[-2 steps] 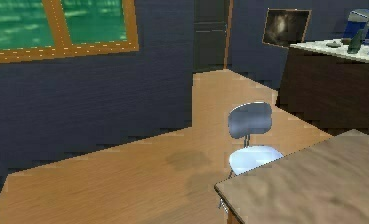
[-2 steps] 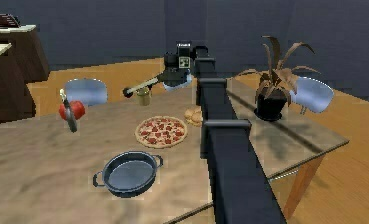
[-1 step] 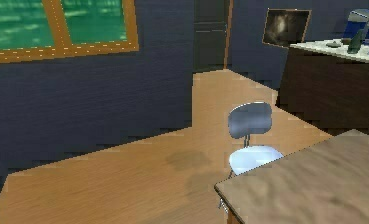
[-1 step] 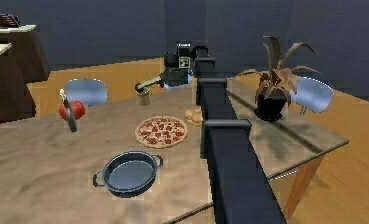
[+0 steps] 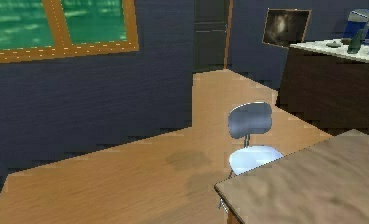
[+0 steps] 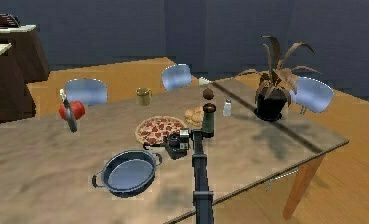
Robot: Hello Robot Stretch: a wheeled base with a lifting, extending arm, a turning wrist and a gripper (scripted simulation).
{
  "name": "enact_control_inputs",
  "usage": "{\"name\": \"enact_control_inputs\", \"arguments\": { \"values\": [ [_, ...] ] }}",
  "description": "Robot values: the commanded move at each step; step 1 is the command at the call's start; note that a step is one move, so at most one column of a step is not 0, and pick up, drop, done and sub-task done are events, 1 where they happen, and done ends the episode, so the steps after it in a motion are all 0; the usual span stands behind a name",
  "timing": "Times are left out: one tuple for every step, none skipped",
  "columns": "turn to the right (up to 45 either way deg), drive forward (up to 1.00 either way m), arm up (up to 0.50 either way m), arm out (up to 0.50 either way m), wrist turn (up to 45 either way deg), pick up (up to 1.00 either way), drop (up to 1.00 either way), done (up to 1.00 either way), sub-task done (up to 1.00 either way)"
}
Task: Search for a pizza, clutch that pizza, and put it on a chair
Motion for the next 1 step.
{"name": "enact_control_inputs", "arguments": {
  "values": [
    [0.0, 0.0, 0.0, 0.0, 0.0, 1.0, 0.0, 0.0, 0.0]
  ]
}}
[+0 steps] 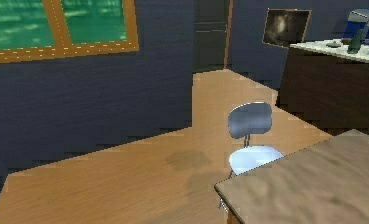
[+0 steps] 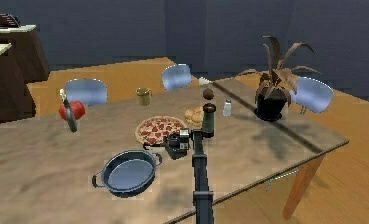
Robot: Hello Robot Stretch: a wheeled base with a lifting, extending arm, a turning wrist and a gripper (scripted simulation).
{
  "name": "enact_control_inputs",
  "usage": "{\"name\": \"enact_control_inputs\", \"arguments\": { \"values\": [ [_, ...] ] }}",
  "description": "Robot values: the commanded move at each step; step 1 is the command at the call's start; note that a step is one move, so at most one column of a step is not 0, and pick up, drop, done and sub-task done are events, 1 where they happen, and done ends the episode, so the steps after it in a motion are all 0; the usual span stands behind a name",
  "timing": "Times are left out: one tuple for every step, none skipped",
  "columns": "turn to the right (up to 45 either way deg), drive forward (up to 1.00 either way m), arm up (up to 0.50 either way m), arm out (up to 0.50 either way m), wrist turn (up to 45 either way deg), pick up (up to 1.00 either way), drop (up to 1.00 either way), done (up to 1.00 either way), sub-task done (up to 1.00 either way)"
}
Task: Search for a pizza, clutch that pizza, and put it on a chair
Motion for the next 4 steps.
{"name": "enact_control_inputs", "arguments": {
  "values": [
    [0.0, 0.0, 0.1, 0.0, 0.0, 0.0, 0.0, 0.0, 0.0],
    [0.0, 0.0, 0.2, 0.0, 0.0, 0.0, 0.0, 0.0, 0.0],
    [0.0, 0.0, 0.0, 0.0, -45.0, 0.0, 0.0, 0.0, 0.0],
    [0.0, 0.0, 0.0, 0.0, -45.0, 0.0, 0.0, 0.0, 0.0]
  ]
}}
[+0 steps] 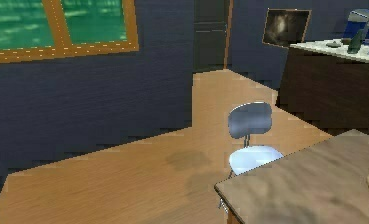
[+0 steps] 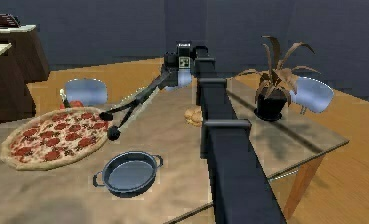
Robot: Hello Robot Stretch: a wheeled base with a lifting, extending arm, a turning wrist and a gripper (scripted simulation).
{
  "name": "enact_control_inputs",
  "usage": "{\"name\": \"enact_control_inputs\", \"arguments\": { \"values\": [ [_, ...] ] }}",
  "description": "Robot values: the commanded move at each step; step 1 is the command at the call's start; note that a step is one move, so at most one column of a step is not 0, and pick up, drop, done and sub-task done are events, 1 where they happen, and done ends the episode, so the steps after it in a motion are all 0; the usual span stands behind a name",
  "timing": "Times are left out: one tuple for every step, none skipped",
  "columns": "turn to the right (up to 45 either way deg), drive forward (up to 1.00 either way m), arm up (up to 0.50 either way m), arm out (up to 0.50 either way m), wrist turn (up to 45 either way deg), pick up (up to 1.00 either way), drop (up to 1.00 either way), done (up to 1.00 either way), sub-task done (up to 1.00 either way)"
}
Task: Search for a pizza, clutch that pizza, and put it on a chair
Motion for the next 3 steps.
{"name": "enact_control_inputs", "arguments": {
  "values": [
    [0.0, 0.0, 0.0, 0.0, -9.0, 0.0, 0.0, 0.0, 0.0],
    [0.0, 0.0, 0.0, -0.46, 0.0, 0.0, 0.0, 0.0, 0.0],
    [45.0, 0.0, 0.0, 0.0, 0.0, 0.0, 0.0, 0.0, 0.0]
  ]
}}
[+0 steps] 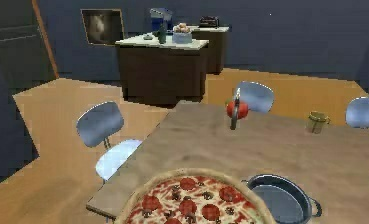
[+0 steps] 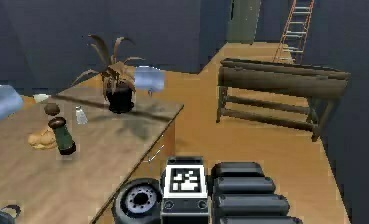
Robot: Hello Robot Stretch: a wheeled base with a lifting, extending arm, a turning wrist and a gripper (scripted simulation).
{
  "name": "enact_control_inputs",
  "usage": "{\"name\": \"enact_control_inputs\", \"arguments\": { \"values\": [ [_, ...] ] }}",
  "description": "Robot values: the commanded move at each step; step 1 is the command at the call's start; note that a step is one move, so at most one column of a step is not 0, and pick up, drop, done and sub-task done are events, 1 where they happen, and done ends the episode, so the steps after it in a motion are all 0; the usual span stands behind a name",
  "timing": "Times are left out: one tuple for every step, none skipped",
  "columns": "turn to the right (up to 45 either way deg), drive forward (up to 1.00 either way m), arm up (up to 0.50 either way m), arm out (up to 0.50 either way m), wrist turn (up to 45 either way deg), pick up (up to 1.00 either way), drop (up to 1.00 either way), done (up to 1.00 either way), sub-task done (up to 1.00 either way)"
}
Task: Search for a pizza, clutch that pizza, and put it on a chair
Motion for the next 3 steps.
{"name": "enact_control_inputs", "arguments": {
  "values": [
    [45.0, 0.0, 0.0, 0.0, 0.0, 0.0, 0.0, 0.0, 0.0],
    [45.0, 0.0, 0.0, 0.0, 0.0, 0.0, 0.0, 0.0, 0.0],
    [24.0, 0.0, 0.0, 0.0, 0.0, 0.0, 0.0, 0.0, 0.0]
  ]
}}
